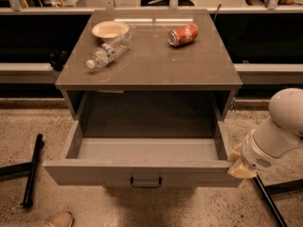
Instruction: Close top drawer
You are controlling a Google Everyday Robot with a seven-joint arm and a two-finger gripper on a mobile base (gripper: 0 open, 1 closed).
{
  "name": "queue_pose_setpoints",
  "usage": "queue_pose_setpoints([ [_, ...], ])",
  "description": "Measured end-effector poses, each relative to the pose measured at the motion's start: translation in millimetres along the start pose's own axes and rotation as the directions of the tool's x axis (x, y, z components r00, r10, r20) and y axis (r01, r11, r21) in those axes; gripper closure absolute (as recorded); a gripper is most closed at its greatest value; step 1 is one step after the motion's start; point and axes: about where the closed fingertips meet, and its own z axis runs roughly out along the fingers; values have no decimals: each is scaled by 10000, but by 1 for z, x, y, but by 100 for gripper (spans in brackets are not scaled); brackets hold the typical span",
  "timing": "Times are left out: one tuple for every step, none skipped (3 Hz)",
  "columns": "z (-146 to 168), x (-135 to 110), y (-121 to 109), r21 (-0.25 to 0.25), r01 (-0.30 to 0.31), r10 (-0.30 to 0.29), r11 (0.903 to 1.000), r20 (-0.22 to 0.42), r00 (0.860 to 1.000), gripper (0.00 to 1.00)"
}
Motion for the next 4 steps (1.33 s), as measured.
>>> queue_pose_setpoints([
  [-3,-1,0,1,0,0,10000,1,10000,36],
  [-4,-1,0,1,1,-1,10000,1,10000,12],
  [-42,-34,-5,723,609,-633,9955,320,9975,0],
  [-84,-66,0,1356,1036,-1128,9853,619,9917,0],
])
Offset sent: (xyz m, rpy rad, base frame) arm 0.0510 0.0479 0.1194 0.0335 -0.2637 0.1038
